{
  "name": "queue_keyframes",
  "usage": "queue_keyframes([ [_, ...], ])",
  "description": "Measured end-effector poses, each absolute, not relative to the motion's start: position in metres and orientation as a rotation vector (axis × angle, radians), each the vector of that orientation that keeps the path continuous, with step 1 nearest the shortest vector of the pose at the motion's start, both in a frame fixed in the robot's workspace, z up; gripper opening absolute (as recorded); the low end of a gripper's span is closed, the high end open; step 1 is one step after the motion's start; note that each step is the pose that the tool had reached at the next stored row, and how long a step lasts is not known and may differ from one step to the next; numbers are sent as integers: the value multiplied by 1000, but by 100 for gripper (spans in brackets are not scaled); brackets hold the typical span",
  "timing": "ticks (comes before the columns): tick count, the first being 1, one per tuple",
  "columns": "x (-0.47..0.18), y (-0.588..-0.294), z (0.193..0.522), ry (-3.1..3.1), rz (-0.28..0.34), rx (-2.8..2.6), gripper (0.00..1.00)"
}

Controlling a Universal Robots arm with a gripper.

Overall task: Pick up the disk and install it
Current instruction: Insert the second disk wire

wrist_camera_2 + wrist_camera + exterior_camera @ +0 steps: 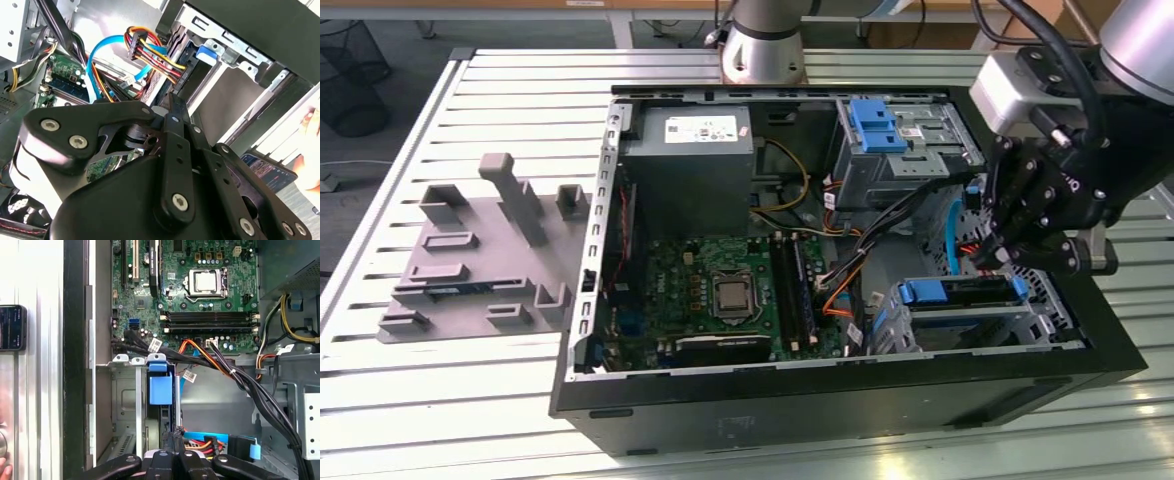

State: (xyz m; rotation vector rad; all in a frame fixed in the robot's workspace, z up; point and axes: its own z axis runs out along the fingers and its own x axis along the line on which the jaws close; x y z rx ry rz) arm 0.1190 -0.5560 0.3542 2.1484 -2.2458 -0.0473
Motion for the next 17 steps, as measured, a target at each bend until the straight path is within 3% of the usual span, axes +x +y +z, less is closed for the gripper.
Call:
queue_keyframes([
  [17,108,-556,368,-2252,-34,2155,11],
])
